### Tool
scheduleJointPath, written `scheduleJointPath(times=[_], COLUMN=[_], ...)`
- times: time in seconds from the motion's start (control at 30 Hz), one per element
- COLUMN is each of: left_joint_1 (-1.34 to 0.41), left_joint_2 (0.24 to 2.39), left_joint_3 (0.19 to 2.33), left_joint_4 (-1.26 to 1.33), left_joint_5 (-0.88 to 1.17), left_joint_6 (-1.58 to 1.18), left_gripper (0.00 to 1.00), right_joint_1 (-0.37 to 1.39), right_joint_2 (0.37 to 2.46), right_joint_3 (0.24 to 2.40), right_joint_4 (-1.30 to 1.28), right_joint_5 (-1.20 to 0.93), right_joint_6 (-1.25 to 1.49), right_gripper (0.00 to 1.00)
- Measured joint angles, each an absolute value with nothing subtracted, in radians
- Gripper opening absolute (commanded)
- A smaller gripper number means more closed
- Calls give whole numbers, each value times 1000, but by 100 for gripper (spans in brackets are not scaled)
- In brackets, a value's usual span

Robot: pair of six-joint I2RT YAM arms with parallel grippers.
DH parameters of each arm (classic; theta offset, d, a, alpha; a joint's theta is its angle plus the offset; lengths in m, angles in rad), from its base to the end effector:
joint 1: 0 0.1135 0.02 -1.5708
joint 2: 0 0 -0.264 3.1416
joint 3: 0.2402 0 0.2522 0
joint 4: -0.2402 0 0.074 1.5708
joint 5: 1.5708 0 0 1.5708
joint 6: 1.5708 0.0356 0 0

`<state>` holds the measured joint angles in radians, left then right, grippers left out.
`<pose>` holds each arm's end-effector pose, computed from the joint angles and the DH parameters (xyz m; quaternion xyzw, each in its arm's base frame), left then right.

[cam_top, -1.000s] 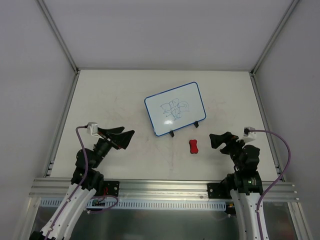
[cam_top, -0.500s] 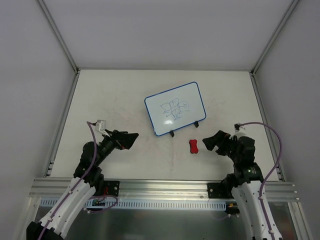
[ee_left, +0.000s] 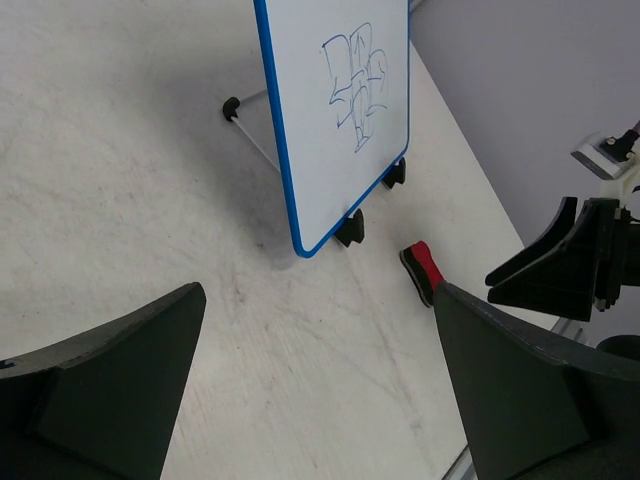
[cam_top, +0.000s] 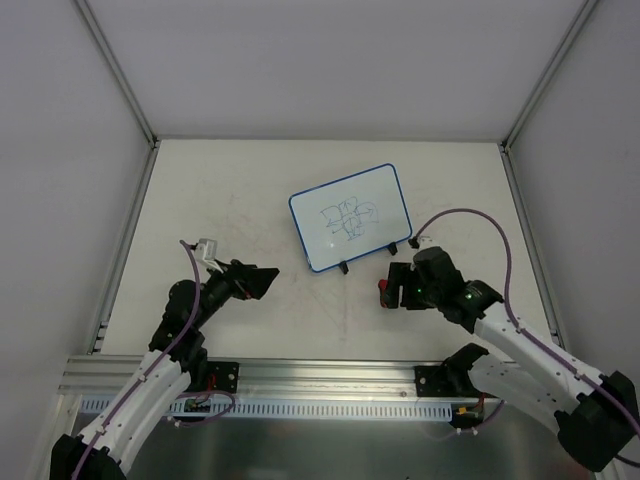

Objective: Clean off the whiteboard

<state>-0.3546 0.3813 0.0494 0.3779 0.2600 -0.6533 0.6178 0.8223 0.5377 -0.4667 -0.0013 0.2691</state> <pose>0.1229 -0.0552 0.1936 -0.0092 0.6912 -0.4247 0.5847 0.1405 0.0999 0.2209 -0.1594 0.9033 0.1715 0.3596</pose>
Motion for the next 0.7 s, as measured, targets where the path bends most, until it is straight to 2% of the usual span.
scheduleJointPath(times=[0.1, 0.27, 0.7], left_joint_1=[-355, -355, -355], left_joint_2=[386, 386, 347], left_joint_3=[49, 49, 49], left_joint_4=[379, 378, 377], left_joint_5=[260, 260, 261], left_joint_6=[-641, -635, -635], left_gripper=[99, 99, 99], right_joint_1=[683, 697, 699], right_joint_2=[935, 1047, 1220], right_joint_3=[565, 587, 660], right_joint_4=[-467, -472, -419], right_joint_5=[59, 137, 192], right_joint_6=[284, 288, 261], right_gripper=[65, 66, 57])
